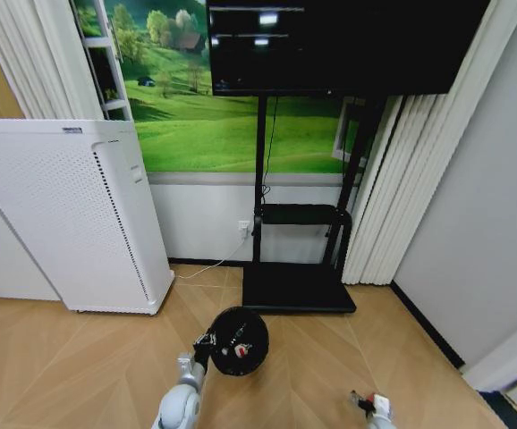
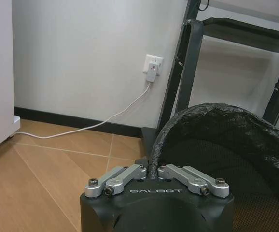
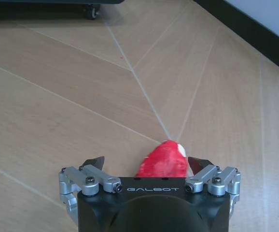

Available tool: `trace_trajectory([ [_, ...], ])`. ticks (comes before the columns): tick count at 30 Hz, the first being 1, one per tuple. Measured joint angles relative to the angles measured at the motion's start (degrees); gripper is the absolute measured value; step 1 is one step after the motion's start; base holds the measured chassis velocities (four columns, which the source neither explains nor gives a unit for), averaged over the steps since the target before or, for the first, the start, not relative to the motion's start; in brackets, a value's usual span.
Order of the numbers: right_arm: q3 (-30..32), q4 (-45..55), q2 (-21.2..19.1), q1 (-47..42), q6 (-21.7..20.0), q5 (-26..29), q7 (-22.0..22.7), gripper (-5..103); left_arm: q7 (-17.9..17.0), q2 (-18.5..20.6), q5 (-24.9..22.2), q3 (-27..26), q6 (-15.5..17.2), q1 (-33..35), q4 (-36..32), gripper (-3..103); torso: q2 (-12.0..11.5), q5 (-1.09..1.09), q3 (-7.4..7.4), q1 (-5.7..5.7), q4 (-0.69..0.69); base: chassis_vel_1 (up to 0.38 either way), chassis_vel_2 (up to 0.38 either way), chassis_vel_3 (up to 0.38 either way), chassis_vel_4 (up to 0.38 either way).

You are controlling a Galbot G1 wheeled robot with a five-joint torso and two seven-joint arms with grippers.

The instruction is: Pick up the trash bin and place the garbage on the floor into it.

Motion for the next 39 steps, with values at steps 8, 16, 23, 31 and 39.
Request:
trace_trajectory([
  [8, 0.7, -4.14, 0.78, 1.69, 1.13, -1.26, -0.78, 99, 0.03, -0.18, 0.44, 0.42, -0.22, -0.07, 0.3, 4, 0.0, 0.01, 0.0, 0.0, 0.0, 0.0, 0.0, 0.0, 0.0],
  [16, 1.4, -7.5, 2.65, 3.62, 1.48, -2.37, -0.96, 99, 0.03, 0.11, 0.53, 0.36, -0.39, 0.2, 0.35, 4, 0.0, 0.01, 0.0, 0.0, 0.01, 0.0, 0.0, 0.0, 0.0],
  [23, 1.84, -8.54, 2.76, 4.28, 1.39, -2.41, -0.99, 99, 0.02, 0.13, 0.62, 0.4, -0.5, 0.31, 0.41, 4, 0.0, 0.01, 0.0, 0.0, 0.0, 0.0, 0.0, 0.0, 0.0],
  [31, 2.27, -8.84, 2.84, 4.42, 1.17, -2.95, -1.13, 88, 0.0, 0.4, 0.66, 0.38, -0.62, 0.54, 0.42, 4, 0.0, 0.0, 0.0, 0.0, 0.01, 0.0, 0.0, 0.0, 0.0],
  [39, 2.42, -8.52, 2.78, 4.04, 1.86, -3.42, -1.46, 60, -0.02, 0.5, 0.66, 0.32, -0.7, 0.72, 0.28, 4, 0.0, -0.01, 0.0, -0.01, 0.01, 0.0, 0.0, 0.0, 0.0],
])
